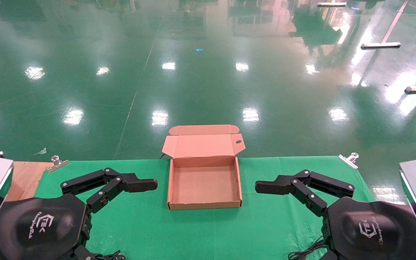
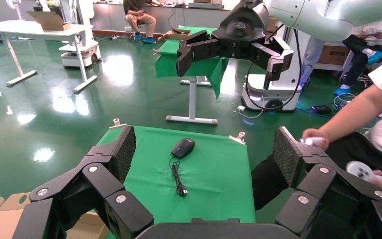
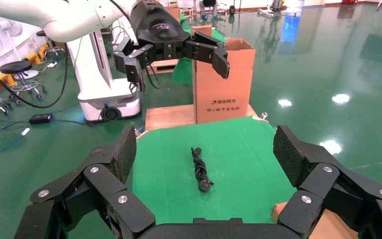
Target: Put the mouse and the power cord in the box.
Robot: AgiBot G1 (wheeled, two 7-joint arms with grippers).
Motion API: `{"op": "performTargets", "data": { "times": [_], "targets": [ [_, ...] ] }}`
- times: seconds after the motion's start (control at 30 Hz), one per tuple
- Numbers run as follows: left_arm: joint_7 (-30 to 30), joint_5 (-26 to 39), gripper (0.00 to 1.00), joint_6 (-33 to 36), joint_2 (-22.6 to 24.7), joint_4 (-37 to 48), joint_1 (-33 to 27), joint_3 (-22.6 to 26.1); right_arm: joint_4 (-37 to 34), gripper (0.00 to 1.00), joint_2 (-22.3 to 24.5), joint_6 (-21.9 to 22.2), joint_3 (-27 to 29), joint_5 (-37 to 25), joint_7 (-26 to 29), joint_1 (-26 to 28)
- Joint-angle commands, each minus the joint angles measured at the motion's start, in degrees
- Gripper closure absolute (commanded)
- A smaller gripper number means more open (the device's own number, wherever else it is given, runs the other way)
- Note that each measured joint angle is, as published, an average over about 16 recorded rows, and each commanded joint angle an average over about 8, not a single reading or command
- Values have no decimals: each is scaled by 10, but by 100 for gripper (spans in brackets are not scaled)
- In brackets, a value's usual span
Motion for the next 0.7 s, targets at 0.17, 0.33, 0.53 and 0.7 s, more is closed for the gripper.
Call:
{"op": "performTargets", "data": {
  "times": [0.17, 0.33, 0.53, 0.7],
  "targets": [
    [0, 0, 0, 0, 0, 0, 0, 0, 0, 0, 0, 0, 0, 0, 0, 0],
    [0, 0, 0, 0, 0, 0, 0, 0, 0, 0, 0, 0, 0, 0, 0, 0],
    [0, 0, 0, 0, 0, 0, 0, 0, 0, 0, 0, 0, 0, 0, 0, 0],
    [0, 0, 0, 0, 0, 0, 0, 0, 0, 0, 0, 0, 0, 0, 0, 0]
  ]
}}
